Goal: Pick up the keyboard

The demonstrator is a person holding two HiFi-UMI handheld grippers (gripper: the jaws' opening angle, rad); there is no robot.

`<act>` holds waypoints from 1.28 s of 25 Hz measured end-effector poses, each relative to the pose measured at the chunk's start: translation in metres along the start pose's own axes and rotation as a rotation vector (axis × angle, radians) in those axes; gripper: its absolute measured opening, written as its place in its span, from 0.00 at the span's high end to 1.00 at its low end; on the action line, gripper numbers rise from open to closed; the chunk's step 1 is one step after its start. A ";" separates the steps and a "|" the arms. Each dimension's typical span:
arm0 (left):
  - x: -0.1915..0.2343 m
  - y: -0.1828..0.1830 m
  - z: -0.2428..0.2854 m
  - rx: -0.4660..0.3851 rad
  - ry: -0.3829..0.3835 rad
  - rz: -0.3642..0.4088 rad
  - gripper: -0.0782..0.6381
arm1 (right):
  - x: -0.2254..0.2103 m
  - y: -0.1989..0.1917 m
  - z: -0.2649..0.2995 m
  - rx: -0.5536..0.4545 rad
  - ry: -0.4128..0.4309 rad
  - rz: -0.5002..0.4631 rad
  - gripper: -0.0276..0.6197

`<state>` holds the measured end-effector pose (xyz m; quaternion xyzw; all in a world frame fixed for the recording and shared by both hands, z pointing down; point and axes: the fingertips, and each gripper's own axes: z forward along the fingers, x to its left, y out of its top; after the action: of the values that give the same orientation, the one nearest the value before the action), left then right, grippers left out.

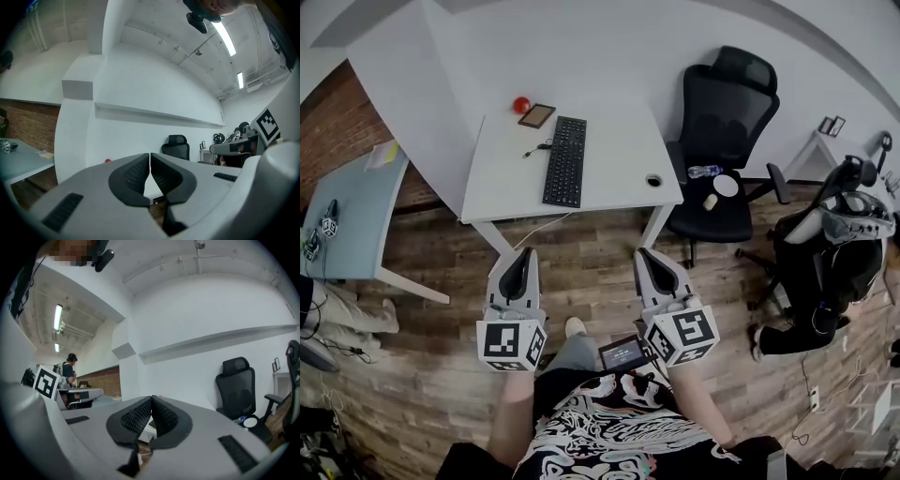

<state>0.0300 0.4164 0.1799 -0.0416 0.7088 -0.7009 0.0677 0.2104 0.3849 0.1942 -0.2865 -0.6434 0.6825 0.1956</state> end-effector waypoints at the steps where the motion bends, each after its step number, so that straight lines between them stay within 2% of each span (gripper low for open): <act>1: 0.002 -0.002 0.005 0.003 -0.002 -0.005 0.86 | -0.001 0.000 0.005 -0.002 0.012 0.020 0.91; 6: 0.025 -0.011 0.044 0.006 -0.010 -0.023 0.86 | -0.007 -0.004 0.046 0.012 0.020 -0.004 0.91; 14: 0.087 -0.029 0.156 0.048 -0.020 -0.034 0.86 | -0.044 -0.003 0.156 0.044 0.012 0.007 0.91; 18: 0.129 -0.033 0.208 0.071 -0.023 -0.037 0.86 | -0.061 -0.005 0.220 0.058 -0.013 -0.005 0.91; 22: 0.166 -0.042 0.253 0.096 -0.032 -0.025 0.86 | -0.078 -0.018 0.270 0.122 -0.070 -0.003 0.91; 24: 0.178 -0.051 0.271 0.111 -0.046 -0.039 0.86 | -0.084 -0.023 0.288 0.127 -0.087 0.036 0.91; 27: 0.190 -0.063 0.291 0.126 -0.069 -0.048 0.86 | -0.095 -0.024 0.304 0.085 -0.113 0.148 0.91; 32: 0.197 -0.081 0.315 0.161 -0.112 -0.069 0.86 | -0.105 -0.046 0.324 0.176 -0.149 0.092 0.91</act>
<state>-0.1189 0.0736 0.2506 -0.0994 0.6434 -0.7541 0.0861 0.0776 0.0740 0.2570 -0.2458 -0.5799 0.7640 0.1401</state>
